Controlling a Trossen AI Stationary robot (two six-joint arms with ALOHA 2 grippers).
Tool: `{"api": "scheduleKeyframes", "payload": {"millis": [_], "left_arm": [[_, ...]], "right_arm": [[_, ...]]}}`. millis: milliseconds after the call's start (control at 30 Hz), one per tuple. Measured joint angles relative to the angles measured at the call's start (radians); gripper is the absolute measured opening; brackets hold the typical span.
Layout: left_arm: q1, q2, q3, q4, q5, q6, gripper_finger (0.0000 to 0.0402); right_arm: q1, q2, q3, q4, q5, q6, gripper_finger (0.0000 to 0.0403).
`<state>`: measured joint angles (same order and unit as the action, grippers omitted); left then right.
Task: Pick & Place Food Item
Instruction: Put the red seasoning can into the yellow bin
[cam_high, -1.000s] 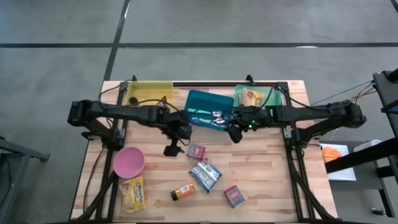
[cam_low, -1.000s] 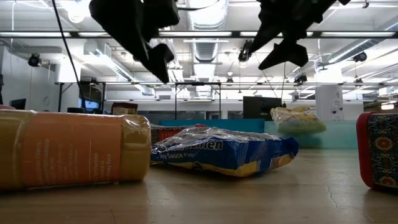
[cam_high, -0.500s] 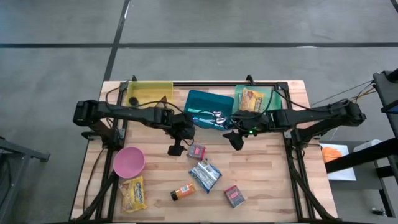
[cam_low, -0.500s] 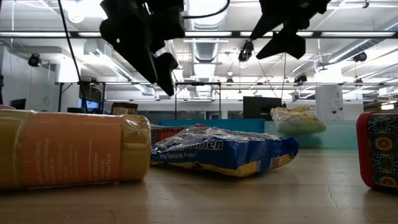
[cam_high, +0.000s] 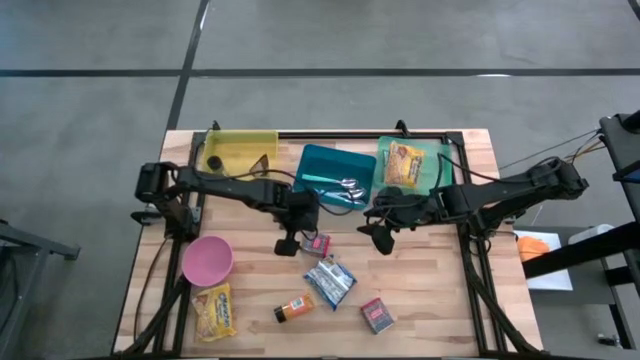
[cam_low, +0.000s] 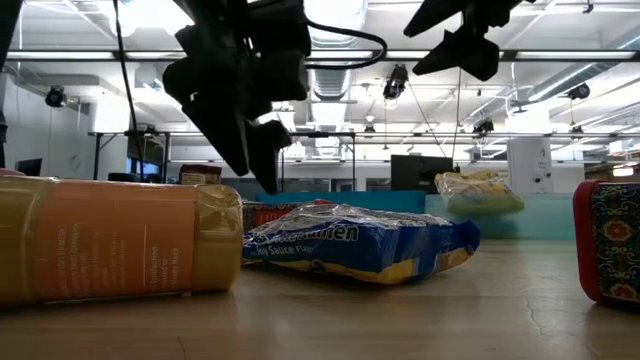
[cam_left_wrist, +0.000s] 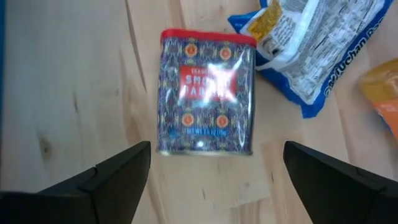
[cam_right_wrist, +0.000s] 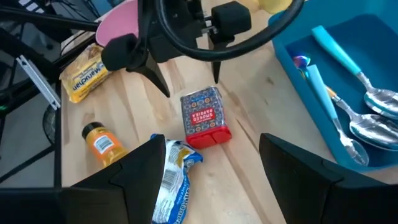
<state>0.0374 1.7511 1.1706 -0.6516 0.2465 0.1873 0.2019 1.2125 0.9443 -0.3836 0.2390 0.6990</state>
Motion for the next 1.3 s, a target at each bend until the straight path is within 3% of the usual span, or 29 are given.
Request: {"api": "scheduleKeyframes", "payload": {"millis": [733,933,1300], "left_arm": [[-0.045,0.075,-0.002,0.087,-0.023,0.05,0.037],[-0.068,0.09,-0.024,0.143,-0.144,0.052,0.037],[-0.071,0.102,-0.122,0.219,-0.169,0.01,0.037]], "right_arm": [[0.017,0.0,0.016,0.0,0.026,0.02,0.0255],[0.016,0.0,0.016,-0.002,0.026,0.02,0.0255],[0.016,0.0,0.016,0.0,0.026,0.028,0.0255]]}}
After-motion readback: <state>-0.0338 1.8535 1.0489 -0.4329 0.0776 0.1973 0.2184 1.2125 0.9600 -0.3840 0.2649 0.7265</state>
